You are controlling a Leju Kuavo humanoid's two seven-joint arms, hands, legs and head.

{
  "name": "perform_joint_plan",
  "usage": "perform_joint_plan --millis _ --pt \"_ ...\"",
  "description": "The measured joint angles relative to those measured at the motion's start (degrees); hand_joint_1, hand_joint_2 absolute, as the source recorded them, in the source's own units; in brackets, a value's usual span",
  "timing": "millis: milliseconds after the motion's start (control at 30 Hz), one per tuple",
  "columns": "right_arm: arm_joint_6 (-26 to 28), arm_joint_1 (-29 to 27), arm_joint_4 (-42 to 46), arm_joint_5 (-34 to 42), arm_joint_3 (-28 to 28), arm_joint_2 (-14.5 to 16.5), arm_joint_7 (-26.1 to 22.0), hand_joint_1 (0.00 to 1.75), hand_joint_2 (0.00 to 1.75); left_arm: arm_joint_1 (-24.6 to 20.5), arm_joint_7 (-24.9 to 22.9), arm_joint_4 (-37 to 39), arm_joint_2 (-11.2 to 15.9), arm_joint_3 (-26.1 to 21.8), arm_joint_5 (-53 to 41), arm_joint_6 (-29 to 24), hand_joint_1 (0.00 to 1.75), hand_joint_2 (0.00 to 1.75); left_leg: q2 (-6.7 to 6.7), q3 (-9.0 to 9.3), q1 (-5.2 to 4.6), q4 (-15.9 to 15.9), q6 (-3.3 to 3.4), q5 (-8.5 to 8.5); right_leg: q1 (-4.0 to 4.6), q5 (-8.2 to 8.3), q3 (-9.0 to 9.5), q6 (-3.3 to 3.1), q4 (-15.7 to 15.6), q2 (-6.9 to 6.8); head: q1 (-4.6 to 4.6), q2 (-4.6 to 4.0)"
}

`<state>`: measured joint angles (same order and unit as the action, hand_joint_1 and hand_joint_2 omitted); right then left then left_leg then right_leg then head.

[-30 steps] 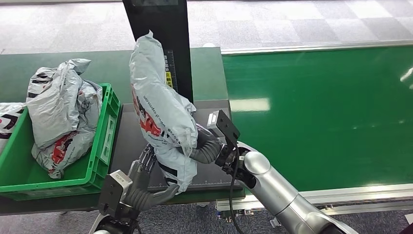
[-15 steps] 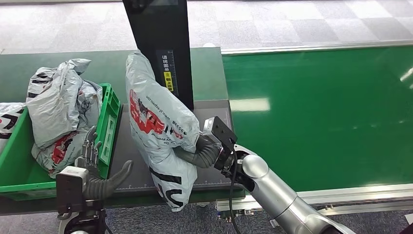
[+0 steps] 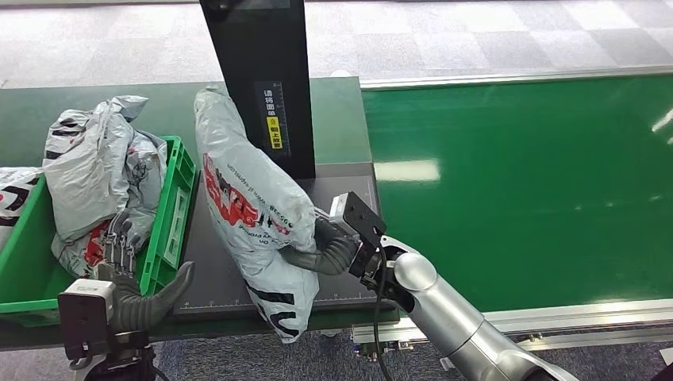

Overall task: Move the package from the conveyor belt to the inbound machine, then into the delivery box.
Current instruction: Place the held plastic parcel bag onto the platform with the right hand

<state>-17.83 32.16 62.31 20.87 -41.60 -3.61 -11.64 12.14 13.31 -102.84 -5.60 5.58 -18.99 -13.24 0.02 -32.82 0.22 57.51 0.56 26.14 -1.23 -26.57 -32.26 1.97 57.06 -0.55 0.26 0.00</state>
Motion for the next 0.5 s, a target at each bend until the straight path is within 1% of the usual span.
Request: perform_joint_plan --millis 233,500 --pt "0.7 0.0 0.1 -0.8 0.1 0.0 0.2 0.0 1.75 0.2 -0.1 -0.6 -0.3 -0.1 -0.2 0.9 0.0 1.75 0.0 0.0 0.0 0.0 0.0 0.0 0.0 0.0 0.0 0.0 0.0 0.0 0.0 0.0" --pt "5.0 0.0 1.5 -4.5 1.6 0.0 -0.6 0.0 1.75 1.2 -0.4 -1.9 -1.1 -0.3 -0.3 2.0 0.0 1.75 0.0 0.0 0.0 0.0 0.0 0.0 0.0 0.0 0.0 0.0 0.0 0.0 -0.01 0.0"
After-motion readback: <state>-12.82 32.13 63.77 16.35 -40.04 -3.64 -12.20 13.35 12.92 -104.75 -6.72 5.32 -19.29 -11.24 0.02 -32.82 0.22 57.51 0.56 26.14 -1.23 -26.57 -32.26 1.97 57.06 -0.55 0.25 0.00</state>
